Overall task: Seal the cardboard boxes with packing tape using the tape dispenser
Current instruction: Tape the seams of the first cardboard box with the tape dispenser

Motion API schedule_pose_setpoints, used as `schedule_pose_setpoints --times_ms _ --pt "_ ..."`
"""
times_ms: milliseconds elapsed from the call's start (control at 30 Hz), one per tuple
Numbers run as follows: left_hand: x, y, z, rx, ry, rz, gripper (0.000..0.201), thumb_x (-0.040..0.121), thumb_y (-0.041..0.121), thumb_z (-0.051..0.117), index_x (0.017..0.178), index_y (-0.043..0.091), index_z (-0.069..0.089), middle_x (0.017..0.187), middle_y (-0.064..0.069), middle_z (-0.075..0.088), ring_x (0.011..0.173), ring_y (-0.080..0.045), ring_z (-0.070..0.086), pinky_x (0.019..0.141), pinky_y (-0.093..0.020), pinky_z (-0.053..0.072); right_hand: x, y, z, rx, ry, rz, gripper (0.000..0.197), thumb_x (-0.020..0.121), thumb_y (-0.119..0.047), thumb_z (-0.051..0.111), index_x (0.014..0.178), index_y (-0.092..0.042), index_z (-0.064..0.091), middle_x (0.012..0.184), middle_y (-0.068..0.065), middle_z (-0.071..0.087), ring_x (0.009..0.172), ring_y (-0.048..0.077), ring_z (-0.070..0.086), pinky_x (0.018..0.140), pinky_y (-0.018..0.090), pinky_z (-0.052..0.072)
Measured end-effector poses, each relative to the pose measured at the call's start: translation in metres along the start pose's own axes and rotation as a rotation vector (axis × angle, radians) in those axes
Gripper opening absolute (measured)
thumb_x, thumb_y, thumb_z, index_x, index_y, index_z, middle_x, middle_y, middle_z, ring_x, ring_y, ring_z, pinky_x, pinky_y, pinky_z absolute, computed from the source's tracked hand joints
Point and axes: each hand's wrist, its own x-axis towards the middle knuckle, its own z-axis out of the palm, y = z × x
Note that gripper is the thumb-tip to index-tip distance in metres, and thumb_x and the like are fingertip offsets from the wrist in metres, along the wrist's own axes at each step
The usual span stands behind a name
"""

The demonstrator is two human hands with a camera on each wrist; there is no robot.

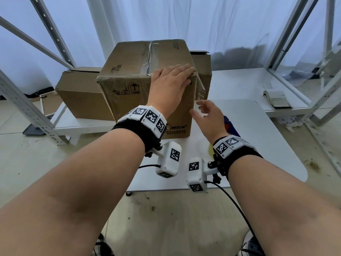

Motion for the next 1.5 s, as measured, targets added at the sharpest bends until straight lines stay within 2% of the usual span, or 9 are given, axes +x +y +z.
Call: schedule_pose_setpoints --times_ms 133,500,667,800,867,967,1100,1200,1500 --pt "0.0 0.0 0.0 -0.014 0.008 -0.003 0.039 0.102 0.033 0.037 0.139 0.03 0.046 0.143 0.011 0.046 0.133 -0.012 0.038 0.106 -0.029 0.015 0.002 -0.002 -0.008 -0.1 0.11 -0.049 0.01 0.09 -0.019 0.063 0.099 -0.013 0.067 0.096 0.003 0.067 0.084 0.012 0.057 0.08 0.025 0.051" --pt "0.0 -0.002 0.001 -0.012 0.015 0.003 0.037 0.101 0.032 0.038 0.137 0.03 0.048 0.142 0.012 0.047 0.133 -0.012 0.039 0.105 -0.028 0.014 0.004 -0.015 0.013 -0.281 0.071 -0.053 0.017 0.096 -0.006 0.049 0.102 -0.006 0.065 0.098 0.009 0.065 0.082 0.015 0.052 0.075 0.023 0.041" --pt "0.001 -0.001 -0.001 -0.012 -0.001 0.002 0.038 0.101 0.033 0.037 0.138 0.031 0.047 0.143 0.013 0.046 0.134 -0.01 0.037 0.105 -0.028 0.013 -0.003 -0.005 0.004 -0.152 -0.072 -0.011 0.021 0.09 -0.004 0.055 0.109 -0.006 0.065 0.1 0.009 0.069 0.094 0.023 0.065 0.09 0.034 0.052" --pt "0.001 0.0 -0.002 -0.018 -0.015 0.001 0.038 0.102 0.033 0.037 0.139 0.032 0.046 0.144 0.013 0.044 0.134 -0.011 0.036 0.106 -0.028 0.013 -0.01 0.005 -0.005 -0.267 -0.375 0.027 0.051 0.086 0.002 0.048 0.134 -0.013 0.053 0.129 0.009 0.06 0.121 0.024 0.053 0.106 0.038 0.041" --pt "0.001 -0.002 -0.004 -0.04 -0.028 0.012 0.038 0.101 0.033 0.038 0.138 0.031 0.046 0.144 0.012 0.045 0.134 -0.012 0.037 0.107 -0.029 0.014 -0.003 0.002 -0.017 -0.337 -0.317 0.053 0.056 0.09 0.004 0.044 0.144 -0.013 0.041 0.14 0.009 0.05 0.131 0.022 0.044 0.11 0.033 0.035" --pt "0.003 -0.009 -0.008 -0.088 -0.043 0.042 0.036 0.1 0.034 0.041 0.136 0.032 0.05 0.142 0.012 0.048 0.133 -0.011 0.04 0.107 -0.03 0.017 0.017 -0.022 -0.04 -0.213 -0.054 -0.139 0.058 0.089 0.008 0.044 0.143 -0.012 0.039 0.137 0.01 0.049 0.118 0.02 0.052 0.104 0.032 0.042" --pt "0.004 -0.016 -0.011 -0.129 -0.045 0.061 0.036 0.099 0.033 0.044 0.134 0.031 0.053 0.139 0.011 0.051 0.131 -0.011 0.042 0.108 -0.033 0.02 0.04 -0.055 -0.057 -0.363 -0.221 -0.612 0.05 0.082 0.002 0.064 0.127 -0.011 0.05 0.127 0.012 0.046 0.112 0.02 0.049 0.099 0.031 0.045" --pt "0.003 -0.017 -0.011 -0.162 -0.021 0.061 0.035 0.098 0.03 0.047 0.132 0.027 0.055 0.138 0.008 0.053 0.131 -0.012 0.045 0.108 -0.032 0.021 0.049 -0.068 -0.059 -0.465 -0.316 -0.681 0.043 0.081 -0.007 0.071 0.121 -0.01 0.056 0.126 0.01 0.05 0.115 0.023 0.049 0.097 0.03 0.042" --pt "0.002 -0.022 -0.009 -0.196 0.015 0.094 0.034 0.096 0.026 0.051 0.129 0.02 0.059 0.134 0.002 0.057 0.125 -0.017 0.052 0.108 -0.033 0.028 0.052 -0.059 -0.041 -0.453 -0.161 -0.834 0.01 0.081 -0.012 0.07 0.082 -0.004 0.065 0.113 0.015 0.058 0.088 0.026 0.058 0.073 0.03 0.048"
